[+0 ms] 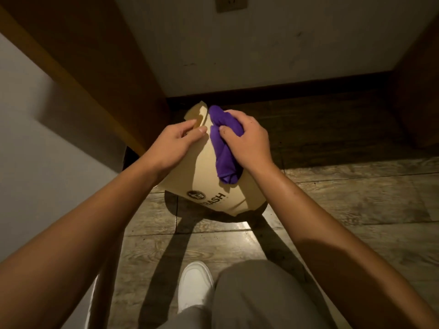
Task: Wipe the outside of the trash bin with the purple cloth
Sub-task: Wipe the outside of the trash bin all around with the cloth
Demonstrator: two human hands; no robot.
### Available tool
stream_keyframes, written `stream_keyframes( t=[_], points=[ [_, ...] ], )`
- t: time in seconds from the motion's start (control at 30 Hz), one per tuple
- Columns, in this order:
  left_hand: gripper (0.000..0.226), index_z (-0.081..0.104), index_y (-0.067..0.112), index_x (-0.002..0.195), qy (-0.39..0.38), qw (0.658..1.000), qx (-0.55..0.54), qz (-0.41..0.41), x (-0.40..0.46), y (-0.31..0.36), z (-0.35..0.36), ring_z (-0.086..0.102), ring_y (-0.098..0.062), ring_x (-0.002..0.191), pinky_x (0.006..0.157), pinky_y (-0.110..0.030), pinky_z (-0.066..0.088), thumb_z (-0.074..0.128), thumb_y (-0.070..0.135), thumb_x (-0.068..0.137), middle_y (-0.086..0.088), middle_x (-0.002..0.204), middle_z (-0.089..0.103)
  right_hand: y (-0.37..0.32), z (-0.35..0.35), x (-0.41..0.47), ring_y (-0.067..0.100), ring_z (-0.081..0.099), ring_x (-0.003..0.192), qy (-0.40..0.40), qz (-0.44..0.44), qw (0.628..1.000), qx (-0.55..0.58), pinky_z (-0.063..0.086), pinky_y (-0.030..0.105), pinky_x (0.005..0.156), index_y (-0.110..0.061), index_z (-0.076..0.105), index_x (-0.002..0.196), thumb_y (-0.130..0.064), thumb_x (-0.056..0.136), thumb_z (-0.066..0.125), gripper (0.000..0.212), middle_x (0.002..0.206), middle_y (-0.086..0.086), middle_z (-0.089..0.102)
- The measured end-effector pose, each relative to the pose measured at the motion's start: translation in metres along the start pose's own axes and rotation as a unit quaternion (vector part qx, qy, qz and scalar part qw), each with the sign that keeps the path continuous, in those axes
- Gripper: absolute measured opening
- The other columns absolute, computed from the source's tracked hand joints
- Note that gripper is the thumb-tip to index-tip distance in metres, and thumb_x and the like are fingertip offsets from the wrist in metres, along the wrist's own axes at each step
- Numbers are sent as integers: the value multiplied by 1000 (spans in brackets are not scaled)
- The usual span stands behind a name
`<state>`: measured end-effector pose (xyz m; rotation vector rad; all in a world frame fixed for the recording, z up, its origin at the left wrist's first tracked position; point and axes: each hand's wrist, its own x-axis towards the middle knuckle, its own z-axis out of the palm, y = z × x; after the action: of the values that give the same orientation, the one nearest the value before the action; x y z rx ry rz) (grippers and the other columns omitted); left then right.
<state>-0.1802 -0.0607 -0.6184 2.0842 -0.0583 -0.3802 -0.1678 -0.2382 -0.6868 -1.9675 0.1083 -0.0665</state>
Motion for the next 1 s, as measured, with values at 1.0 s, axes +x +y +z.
stream_keyframes(
  t=[1.0],
  points=[
    [8, 61, 34, 91, -221, 805, 551, -24, -70, -47, -48, 55, -4, 75, 65, -21, 41, 61, 38, 97, 15, 81, 57, -46, 3, -22, 17, 65, 84, -290, 81, 916, -264, 49, 32, 69, -28, 77, 104, -86, 88, 45, 68, 99, -6, 72]
  ],
)
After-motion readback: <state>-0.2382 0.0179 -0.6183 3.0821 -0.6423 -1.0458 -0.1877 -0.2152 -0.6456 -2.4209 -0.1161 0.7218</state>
